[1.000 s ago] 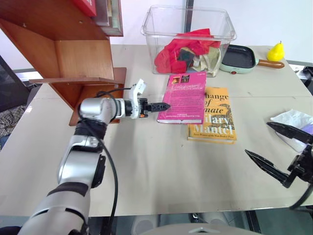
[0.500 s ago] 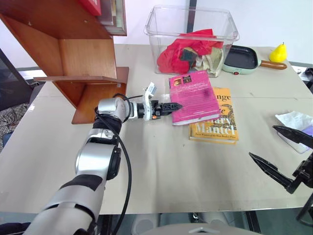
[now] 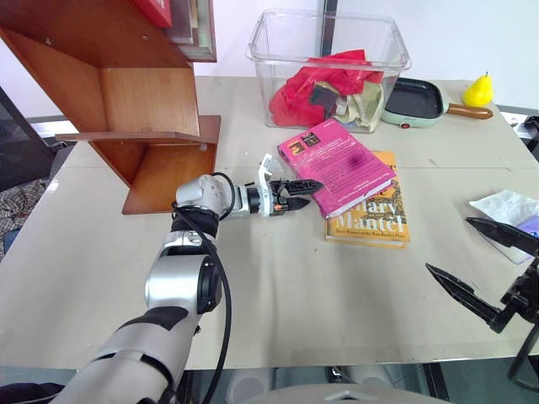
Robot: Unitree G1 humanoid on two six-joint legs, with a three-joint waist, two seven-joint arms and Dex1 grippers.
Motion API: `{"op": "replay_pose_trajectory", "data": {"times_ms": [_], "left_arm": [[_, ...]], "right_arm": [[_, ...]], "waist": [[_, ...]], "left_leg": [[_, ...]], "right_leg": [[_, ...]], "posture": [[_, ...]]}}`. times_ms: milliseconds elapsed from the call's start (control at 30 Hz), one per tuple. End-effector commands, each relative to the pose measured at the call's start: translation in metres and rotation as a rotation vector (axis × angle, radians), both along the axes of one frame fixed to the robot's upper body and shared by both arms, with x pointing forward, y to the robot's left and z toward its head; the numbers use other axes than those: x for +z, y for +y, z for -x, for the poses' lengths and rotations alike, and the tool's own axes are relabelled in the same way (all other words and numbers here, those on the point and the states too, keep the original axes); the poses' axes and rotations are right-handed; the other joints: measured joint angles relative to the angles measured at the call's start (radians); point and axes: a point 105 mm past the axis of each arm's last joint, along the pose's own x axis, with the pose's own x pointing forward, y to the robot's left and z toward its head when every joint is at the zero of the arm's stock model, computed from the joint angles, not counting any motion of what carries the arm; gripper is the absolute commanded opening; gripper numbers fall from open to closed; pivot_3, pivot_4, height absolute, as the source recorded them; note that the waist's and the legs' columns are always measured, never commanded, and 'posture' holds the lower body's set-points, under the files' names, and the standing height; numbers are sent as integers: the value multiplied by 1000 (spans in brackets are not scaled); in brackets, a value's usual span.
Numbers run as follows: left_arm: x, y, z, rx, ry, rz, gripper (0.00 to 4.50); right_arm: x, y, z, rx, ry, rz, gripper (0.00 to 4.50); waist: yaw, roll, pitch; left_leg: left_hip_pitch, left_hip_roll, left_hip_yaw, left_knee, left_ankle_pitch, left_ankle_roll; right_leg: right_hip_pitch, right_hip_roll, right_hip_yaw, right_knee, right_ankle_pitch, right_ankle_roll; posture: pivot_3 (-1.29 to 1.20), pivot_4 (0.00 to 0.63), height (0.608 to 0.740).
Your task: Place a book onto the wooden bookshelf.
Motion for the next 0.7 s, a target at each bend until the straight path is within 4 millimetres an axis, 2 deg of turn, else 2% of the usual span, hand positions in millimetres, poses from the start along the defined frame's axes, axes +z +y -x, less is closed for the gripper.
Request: {"op": "replay_pose_trajectory", "data": {"times_ms": [33,133,400,500,700], "left_arm": [[-1,-8,-9,79,-2,19,4500],[-5,-15,-19,160,22,27,4500],[2,-36,-32,227,45,118,4500],[5,-38,-34,229,52,153,3656],[7,-38,-31,207,55,167,787]], "right_arm": [[7,4,2,13,-39,17,4461],[6,5,1,15,-37,14,4461],[12,6,2,23,-62,-10,4461],[11,5,3,16,-60,-8,4500],[11,4,3,-1,-72,-14,4500]], "waist": [[5,0,0],[17,-1,-1],[17,-2,-2],[16,-2,-2],[17,-2,-2]], "left_leg": [[0,0,0,0,0,0],[1,-1,0,1,0,0],[2,-2,-1,2,0,0],[2,-2,-1,2,0,0],[1,-2,-1,0,0,0]], "right_leg": [[0,0,0,0,0,0],[1,-1,0,0,0,0],[3,-1,1,0,0,1],[3,-1,1,0,1,2],[3,-1,0,-1,1,1]], "posture": [[0,150,740],[0,150,740],[0,150,740],[0,150,740],[0,150,740]]}}
